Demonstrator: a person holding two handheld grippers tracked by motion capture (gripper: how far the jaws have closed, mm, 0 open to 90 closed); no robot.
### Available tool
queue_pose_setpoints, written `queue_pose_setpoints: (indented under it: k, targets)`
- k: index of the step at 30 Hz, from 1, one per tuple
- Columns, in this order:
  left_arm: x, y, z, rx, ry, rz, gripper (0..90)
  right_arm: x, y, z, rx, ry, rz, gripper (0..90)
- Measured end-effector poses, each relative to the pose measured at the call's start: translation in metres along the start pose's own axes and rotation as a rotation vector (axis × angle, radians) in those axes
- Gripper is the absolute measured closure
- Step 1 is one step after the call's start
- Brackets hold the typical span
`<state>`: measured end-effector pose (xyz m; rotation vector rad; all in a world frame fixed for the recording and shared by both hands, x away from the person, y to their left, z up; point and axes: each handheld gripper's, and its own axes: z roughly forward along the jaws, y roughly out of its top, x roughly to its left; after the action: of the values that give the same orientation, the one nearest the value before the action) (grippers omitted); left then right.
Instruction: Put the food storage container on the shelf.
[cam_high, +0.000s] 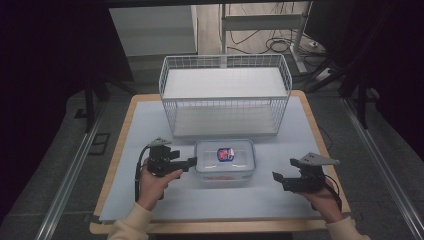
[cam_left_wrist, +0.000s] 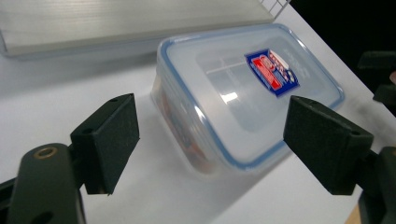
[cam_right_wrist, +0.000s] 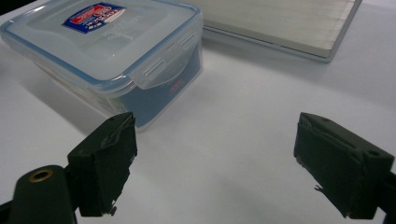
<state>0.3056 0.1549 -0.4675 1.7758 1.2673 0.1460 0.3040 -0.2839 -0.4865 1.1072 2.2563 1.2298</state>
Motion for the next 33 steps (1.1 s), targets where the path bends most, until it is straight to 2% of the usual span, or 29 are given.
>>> queue_pose_setpoints:
  k: [6, 13, 14, 15, 20, 23, 26, 28, 29, 32, 33]
  targets:
    - [0.000, 0.011, 0.013, -0.001, -0.012, -0.020, 16.9, 0.002, -0.001, 0.002, 0.016, -0.008, -0.020, 13.3]
    - [0.005, 0.013, 0.029, 0.023, -0.062, -0.042, 16.6, 0.003, -0.002, 0.004, 0.027, -0.012, -0.031, 13.4]
    - [0.008, 0.012, 0.033, 0.028, -0.087, -0.071, 16.4, 0.003, -0.002, 0.005, 0.029, -0.013, -0.032, 13.5]
    - [0.010, 0.012, 0.035, 0.030, -0.100, -0.084, 16.4, 0.003, -0.002, 0.005, 0.030, -0.013, -0.033, 13.5]
    - [0.014, 0.009, 0.038, 0.054, -0.111, -0.098, 15.7, 0.003, -0.002, 0.006, 0.033, -0.016, -0.039, 13.7]
    - [0.023, 0.003, 0.043, 0.086, -0.136, -0.148, 15.3, 0.004, -0.001, 0.006, 0.033, -0.016, -0.042, 13.8]
    - [0.026, -0.002, 0.050, 0.114, -0.138, -0.175, 15.0, 0.004, -0.002, 0.008, 0.037, -0.016, -0.047, 13.8]
    - [0.027, -0.004, 0.055, 0.133, -0.169, -0.200, 14.7, 0.004, -0.002, 0.008, 0.041, -0.018, -0.049, 13.8]
    - [0.027, -0.004, 0.055, 0.133, -0.169, -0.200, 14.7, 0.004, -0.002, 0.008, 0.042, -0.018, -0.049, 13.8]
    - [0.028, -0.007, 0.061, 0.156, -0.205, -0.219, 14.3, 0.004, -0.002, 0.008, 0.042, -0.018, -0.050, 13.8]
    - [0.028, -0.007, 0.062, 0.157, -0.220, -0.226, 17.1, 0.004, -0.002, 0.008, 0.040, -0.017, -0.049, 13.8]
